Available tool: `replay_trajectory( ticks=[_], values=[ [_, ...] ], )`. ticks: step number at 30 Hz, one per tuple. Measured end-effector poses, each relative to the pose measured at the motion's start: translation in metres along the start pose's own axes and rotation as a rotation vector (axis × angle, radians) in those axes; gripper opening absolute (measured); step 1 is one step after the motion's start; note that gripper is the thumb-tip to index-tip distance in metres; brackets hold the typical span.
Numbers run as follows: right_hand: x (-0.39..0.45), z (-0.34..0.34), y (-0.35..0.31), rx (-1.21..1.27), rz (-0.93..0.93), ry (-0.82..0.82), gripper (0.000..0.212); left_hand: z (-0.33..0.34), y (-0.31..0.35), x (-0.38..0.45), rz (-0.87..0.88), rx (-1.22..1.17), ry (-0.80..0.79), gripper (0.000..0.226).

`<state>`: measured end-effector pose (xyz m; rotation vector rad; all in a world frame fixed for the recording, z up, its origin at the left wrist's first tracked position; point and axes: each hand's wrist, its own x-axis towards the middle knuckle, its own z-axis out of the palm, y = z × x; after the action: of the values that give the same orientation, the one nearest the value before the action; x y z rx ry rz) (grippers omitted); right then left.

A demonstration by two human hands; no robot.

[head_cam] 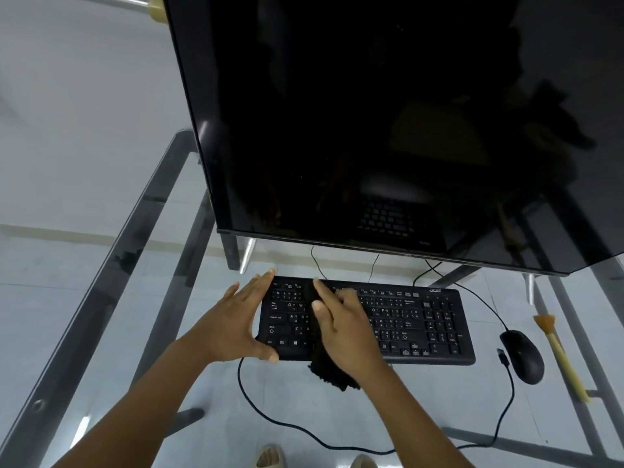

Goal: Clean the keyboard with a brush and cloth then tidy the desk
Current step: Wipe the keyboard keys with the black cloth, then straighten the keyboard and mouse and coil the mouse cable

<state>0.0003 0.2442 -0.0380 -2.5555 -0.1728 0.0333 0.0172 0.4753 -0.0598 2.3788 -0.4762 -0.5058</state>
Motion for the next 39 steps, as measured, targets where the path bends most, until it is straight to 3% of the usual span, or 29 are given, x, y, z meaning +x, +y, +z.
replay_trajectory(
  ticks=[2,4,6,10,12,15,18,21,26,30,39],
  values=[
    [0.0,-0.014,0.014,0.042,0.108,0.048,0.046,0.001,0.001,0.001,-0.005,0.016,0.002,0.138],
    [-0.002,-0.019,0.027,-0.085,0.199,0.178,0.05,0.001,0.001,0.001,-0.015,0.036,0.001,0.138],
    [-0.011,-0.014,0.03,-0.235,0.226,0.139,0.054,0.0,0.003,0.0,-0.033,0.058,-0.008,0.138],
    [-0.023,-0.007,0.019,-0.188,0.172,0.136,0.022,-0.004,0.017,0.001,-0.083,0.172,-0.068,0.134],
    [-0.024,-0.025,0.015,-0.022,0.195,0.046,0.011,-0.009,0.036,0.007,-0.08,0.197,-0.086,0.119],
    [-0.028,-0.065,0.007,0.317,0.236,-0.147,0.008,-0.015,0.084,0.024,-0.131,-0.193,-0.032,0.09],
    [-0.037,-0.11,0.008,0.454,0.179,-0.15,0.011,-0.003,0.142,0.045,-0.101,-0.571,0.014,0.062],
    [-0.046,-0.155,0.029,0.455,0.223,-0.069,0.014,0.016,0.193,0.062,-0.052,-0.717,-0.017,0.034],
    [-0.08,-0.243,0.113,0.311,0.359,0.167,0.01,0.067,0.286,0.102,0.085,-0.623,-0.152,0.016],
    [-0.118,-0.298,0.182,0.301,0.542,0.253,0.007,0.125,0.364,0.137,0.148,-0.487,-0.236,0.006],
    [-0.145,-0.363,0.35,0.141,0.655,0.193,0.003,0.249,0.481,0.226,0.01,-0.427,-0.227,0.008]
  ],
)
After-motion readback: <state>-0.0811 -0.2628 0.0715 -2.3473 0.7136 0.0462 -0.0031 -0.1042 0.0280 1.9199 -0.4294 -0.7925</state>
